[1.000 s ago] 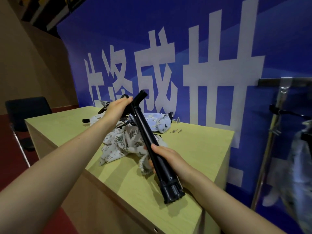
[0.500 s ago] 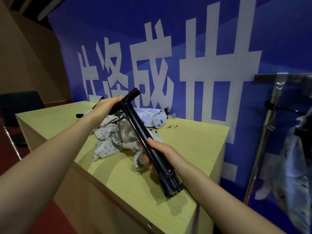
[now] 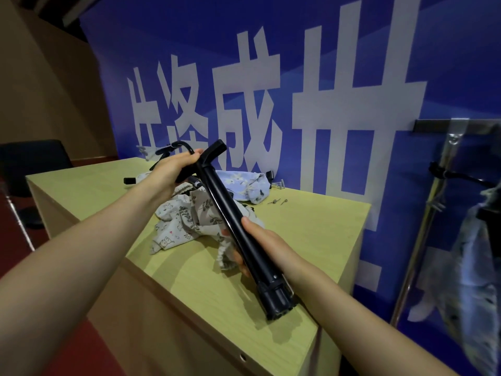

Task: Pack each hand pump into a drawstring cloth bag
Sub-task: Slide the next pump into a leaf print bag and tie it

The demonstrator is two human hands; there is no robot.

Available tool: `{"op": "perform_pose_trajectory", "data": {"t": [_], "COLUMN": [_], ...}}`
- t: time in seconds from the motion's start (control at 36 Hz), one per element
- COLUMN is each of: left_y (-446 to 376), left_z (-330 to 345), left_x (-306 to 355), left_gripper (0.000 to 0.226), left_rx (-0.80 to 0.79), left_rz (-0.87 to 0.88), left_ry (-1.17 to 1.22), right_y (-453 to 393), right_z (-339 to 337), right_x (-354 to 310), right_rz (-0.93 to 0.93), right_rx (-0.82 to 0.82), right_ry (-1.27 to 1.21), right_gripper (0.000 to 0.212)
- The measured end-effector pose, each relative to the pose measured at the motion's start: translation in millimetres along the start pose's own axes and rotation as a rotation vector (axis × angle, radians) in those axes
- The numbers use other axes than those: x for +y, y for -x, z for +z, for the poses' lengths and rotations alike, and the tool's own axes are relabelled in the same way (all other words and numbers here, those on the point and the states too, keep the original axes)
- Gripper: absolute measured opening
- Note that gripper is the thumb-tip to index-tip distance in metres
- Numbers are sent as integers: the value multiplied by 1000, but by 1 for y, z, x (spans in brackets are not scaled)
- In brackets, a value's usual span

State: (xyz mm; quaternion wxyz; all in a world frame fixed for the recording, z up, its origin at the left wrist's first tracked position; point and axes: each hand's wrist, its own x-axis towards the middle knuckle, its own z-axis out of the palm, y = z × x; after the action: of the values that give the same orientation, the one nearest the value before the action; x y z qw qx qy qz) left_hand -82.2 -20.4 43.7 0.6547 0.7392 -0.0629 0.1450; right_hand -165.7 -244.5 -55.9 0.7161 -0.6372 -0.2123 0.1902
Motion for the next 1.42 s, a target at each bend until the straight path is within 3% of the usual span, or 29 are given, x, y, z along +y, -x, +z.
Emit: {"op": "perform_pose_trajectory", "data": {"t": [0.14,0.33,0.47,0.61,0.78,1.0,1.28,1.36,1.42], "left_y": [2,3,8,7,6,5,9,6,4], "left_z": [-8,-19,-21,-19,-10,4,3,8,12], "left_x": [1,-2,0,2,1,3,-8,-10,-11], "left_gripper": [22,20,17,12,13,20,12,7,37], "left_rx": [-22,-132,-152,-48,42,92,76,173,275], "left_rz": [-115,-112,-145,-220,-211,-100,-78,-27,22], "left_ry": [-7,150,156,88,47,121,166,161,132], "right_y": [-1,3,6,6,8,11,9,9,9], "right_z": [1,0,3,6,9,10,8,7,8], "right_x": [0,-3,-5,-5,-7,-10,-8,-9,-8], "right_rz": [6,-7,-5,4,7,-14,-36,-37,-48], "right_rx": [-17,7,4,23,43,65,62,44,23], "right_ry": [-12,57,38,85,104,112,146,163,160], "right_gripper": [76,82,72,71,48,45,46,49,55]}}
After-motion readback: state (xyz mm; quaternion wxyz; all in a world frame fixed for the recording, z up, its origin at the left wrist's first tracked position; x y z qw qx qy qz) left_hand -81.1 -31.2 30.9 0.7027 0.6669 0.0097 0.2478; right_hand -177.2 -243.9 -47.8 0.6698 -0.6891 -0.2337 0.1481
